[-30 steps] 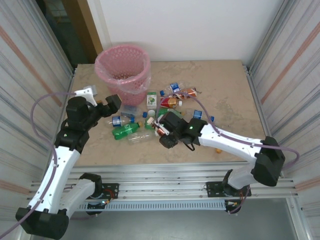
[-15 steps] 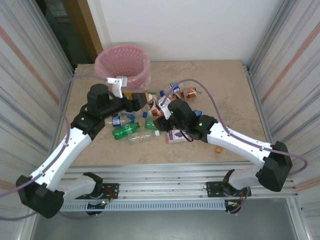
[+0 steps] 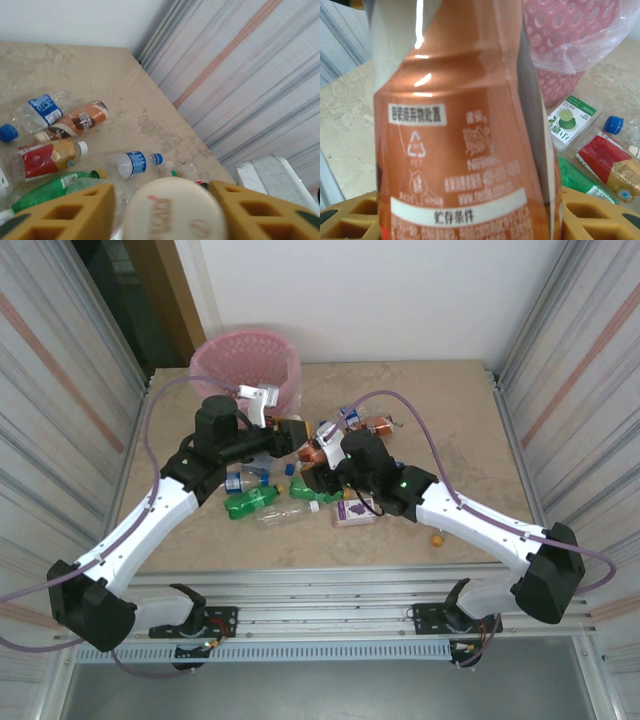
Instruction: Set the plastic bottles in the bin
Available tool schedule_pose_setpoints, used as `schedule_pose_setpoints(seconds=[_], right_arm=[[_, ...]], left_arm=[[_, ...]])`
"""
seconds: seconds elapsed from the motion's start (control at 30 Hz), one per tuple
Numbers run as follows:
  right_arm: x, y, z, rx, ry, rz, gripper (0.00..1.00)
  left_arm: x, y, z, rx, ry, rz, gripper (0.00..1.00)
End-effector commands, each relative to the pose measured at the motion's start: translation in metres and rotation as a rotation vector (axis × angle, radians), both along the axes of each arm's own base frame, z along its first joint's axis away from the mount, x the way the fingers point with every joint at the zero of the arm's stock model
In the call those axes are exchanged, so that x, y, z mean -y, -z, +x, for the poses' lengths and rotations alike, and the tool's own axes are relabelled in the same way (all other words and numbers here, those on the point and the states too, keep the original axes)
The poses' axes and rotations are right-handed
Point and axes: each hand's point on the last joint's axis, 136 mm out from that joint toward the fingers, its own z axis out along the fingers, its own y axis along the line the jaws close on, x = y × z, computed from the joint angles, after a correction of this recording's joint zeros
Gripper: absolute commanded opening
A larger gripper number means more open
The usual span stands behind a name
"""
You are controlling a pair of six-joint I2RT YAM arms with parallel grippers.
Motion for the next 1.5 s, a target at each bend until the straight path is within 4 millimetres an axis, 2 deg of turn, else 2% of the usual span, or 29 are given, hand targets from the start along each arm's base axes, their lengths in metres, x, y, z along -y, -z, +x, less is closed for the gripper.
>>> schedule_pose_setpoints(seconds=[0.0,0.07,0.17,0.23,0.3,0.47,0.63,0.8,0.87,1.0,1.17,1.37,1.47], right_arm=[[-0.007,-0.035,0.007,0.054,0.003,0.096,0.27],[-0.004,-0.035,0.01,0.048,0.02,0.103,0.32],[-0.002,-0.037,0.011,0.051,0.031,0.11,0.52],[0.001,-0.036,0.012,0.053,0.045,0.105,0.72],[0.005,-0.037,0.013,0.059,0.063,0.102,1.0],[0.019,-0.044,0.013,0.081,0.113,0.104,0.98],[0.041,-0.053,0.015,0.09,0.212,0.126,0.98],[0.053,-0.058,0.009,0.076,0.21,0.128,0.98],[0.065,-0.059,0.013,0.068,0.271,0.132,0.98],[0.091,-0.058,0.022,0.053,0.4,0.14,0.98],[0.117,-0.056,0.03,0.036,0.504,0.142,0.98],[0.133,-0.054,0.036,0.005,0.564,0.165,0.98],[0.139,-0.053,0.038,-0.015,0.586,0.185,0.98]], left_arm=[[0.004,-0.013,-0.001,0.041,0.023,-0.016,0.39],[0.004,-0.014,-0.002,0.047,0.023,-0.015,0.28],[0.001,-0.016,0.0,0.059,0.003,0.0,0.18],[-0.003,-0.019,0.004,0.075,-0.022,0.02,0.15],[-0.007,-0.024,0.009,0.099,-0.055,0.044,0.12],[-0.019,-0.051,0.026,0.19,-0.126,0.095,0.09],[-0.041,-0.08,0.053,0.27,-0.207,0.127,0.09],[-0.078,-0.108,0.09,0.34,-0.33,0.176,0.08],[-0.096,-0.114,0.108,0.357,-0.391,0.206,0.08],[-0.123,-0.112,0.142,0.359,-0.471,0.265,0.08],[-0.145,-0.098,0.184,0.323,-0.518,0.333,0.08],[-0.159,-0.075,0.232,0.296,-0.528,0.43,0.08],[-0.16,-0.059,0.248,0.24,-0.498,0.442,0.09]])
